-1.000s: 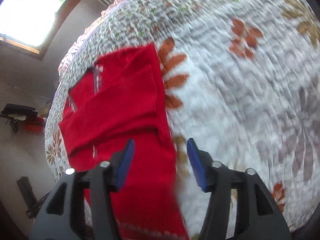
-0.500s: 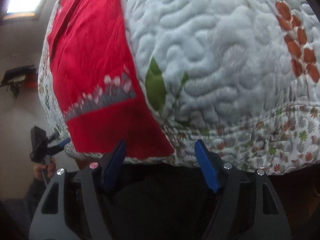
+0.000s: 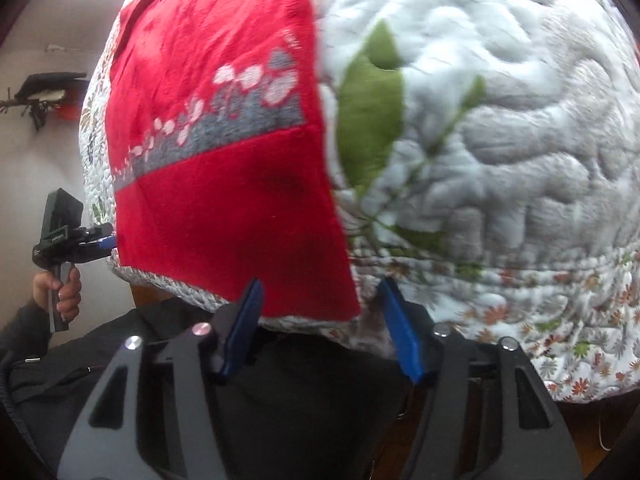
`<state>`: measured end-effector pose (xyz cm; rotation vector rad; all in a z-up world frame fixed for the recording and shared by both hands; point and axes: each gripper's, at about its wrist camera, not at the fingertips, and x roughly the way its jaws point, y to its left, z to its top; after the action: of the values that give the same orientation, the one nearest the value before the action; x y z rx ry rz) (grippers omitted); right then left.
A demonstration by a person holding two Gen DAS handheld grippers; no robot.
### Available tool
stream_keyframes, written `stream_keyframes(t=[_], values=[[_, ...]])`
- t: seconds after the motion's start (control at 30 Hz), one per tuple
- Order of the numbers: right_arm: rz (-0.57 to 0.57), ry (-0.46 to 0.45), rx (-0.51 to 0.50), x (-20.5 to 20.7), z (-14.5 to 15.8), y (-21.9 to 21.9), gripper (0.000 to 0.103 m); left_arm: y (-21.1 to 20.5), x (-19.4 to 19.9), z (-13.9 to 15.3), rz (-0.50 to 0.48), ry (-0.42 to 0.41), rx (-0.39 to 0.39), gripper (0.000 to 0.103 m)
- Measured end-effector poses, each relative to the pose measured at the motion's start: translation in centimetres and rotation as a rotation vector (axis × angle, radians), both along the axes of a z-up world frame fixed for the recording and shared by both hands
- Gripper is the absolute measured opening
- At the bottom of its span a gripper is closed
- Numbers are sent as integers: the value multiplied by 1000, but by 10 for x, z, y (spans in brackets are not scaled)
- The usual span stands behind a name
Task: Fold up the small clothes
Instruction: 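Grasp the grey-banded sweater hem with both tools and lift it, then carry the held hem up over the folded sleeves toward the neckline with both tools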
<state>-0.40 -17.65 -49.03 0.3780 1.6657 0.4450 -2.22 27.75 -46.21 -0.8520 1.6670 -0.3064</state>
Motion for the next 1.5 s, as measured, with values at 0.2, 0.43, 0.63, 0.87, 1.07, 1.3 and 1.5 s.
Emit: stream_keyframes(t=[0.2,0.43,0.63,0.87,1.07,1.3,1.5], values=[[-46,52,24,-2,-11,7,19,-3,-6,-4,12,21,-1,9],[-101,77,111,-13,12,1,6,2,-19,14,45,-15,-40,6],[-211,20,218,-22,55,-7,5,17,-30,46,100,-90,-92,6],[-342,-70,378,-16,109,-18,5,26,-30,101,202,-235,-160,6],[-424,-140,491,11,145,-26,5,28,-9,144,224,-338,-200,6],[-468,-204,540,62,176,-40,5,37,41,174,253,-412,-221,6],[-463,-226,524,114,182,-42,5,47,95,167,325,-388,-224,6]])
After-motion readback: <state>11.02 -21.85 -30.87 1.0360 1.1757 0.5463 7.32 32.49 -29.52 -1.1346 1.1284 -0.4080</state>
